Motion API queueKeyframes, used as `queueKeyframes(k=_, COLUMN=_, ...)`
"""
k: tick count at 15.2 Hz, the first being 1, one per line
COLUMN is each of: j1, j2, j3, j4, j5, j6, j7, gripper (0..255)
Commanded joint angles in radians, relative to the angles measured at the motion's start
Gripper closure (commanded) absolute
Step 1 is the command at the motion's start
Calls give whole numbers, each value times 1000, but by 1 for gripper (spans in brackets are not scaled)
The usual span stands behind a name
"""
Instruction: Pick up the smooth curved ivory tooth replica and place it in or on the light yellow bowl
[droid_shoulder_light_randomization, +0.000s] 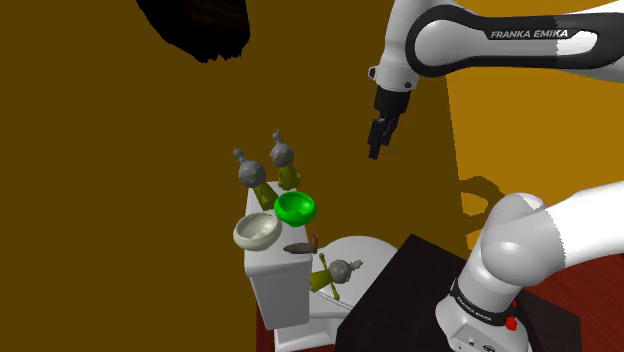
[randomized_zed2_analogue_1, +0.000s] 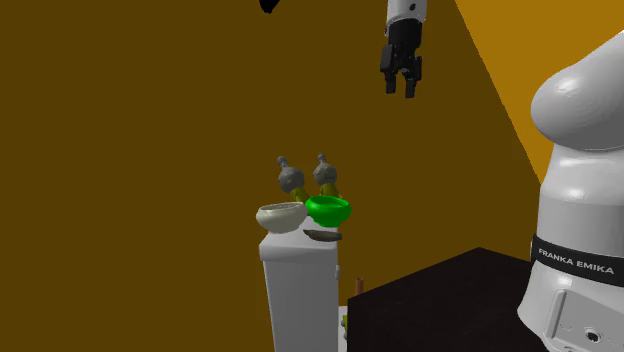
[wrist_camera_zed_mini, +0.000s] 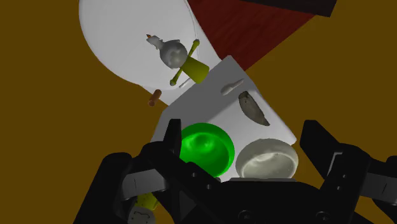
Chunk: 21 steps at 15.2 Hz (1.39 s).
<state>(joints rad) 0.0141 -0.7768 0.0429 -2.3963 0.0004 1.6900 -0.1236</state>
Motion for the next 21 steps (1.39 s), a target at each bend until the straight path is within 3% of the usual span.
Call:
queueKeyframes(k=1, j1=0, j2=0, j3=0, j4=0, j5=0, j6=0, j7=0, gripper=0)
queueKeyframes(k=11, j1=51, j2=224, j3=11, j4=-141, j5=5, j6=352, j7=-92, gripper=0)
queueKeyframes(k=21, j1=93, j2=571, j3=34, j4=-150, j5=-3, j6=692, j7=-174, gripper=0)
